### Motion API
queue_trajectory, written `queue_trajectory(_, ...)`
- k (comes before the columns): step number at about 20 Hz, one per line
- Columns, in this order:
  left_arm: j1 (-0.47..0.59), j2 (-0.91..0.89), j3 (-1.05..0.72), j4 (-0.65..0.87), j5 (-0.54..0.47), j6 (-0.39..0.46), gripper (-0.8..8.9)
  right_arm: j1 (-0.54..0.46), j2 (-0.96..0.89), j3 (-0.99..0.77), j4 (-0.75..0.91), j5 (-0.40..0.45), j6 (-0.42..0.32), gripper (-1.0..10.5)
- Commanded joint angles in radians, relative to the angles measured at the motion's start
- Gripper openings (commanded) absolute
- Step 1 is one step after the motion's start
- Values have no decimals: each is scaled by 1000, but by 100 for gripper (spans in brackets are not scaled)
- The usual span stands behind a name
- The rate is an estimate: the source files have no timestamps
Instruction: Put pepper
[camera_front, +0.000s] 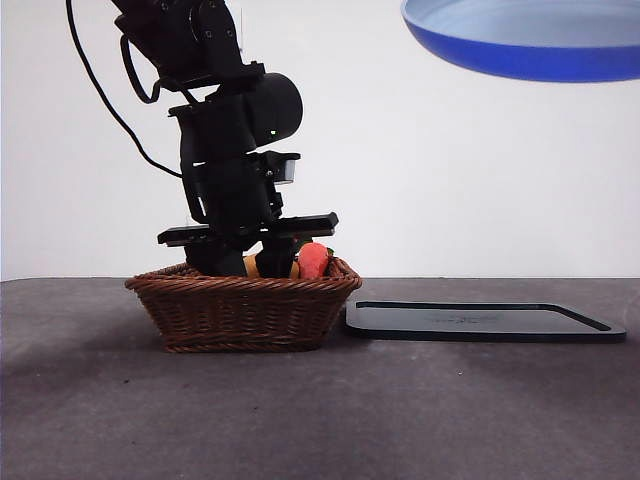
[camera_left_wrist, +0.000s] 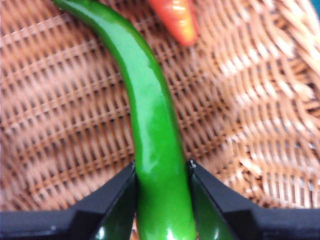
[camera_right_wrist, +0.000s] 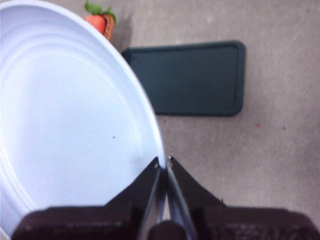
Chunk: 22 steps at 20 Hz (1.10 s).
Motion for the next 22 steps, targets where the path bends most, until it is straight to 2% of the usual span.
queue_trajectory(1, 3, -6, 16, -16, -3, -20, 124, 1, 16, 13, 16, -3, -7, 3)
queue_trajectory(8, 10, -121, 16, -37, 0, -19, 123, 1, 92, 13, 43, -5, -15, 3)
queue_trajectory(12, 6, -223, 16, -45, 17, -19, 124, 1, 218, 13, 87, -5, -14, 3)
queue_trajectory(15, -3, -318, 16, -54, 80, -17, 124, 1, 359, 13, 137, -7, 1, 3)
queue_trajectory(19, -67, -413, 16, -57, 214, 6, 124, 2, 549, 13, 223, -133, 59, 3)
queue_trajectory(22, -166, -408, 16, -56, 238, 46, 124, 5, 628, 13, 264, -172, 97, 3)
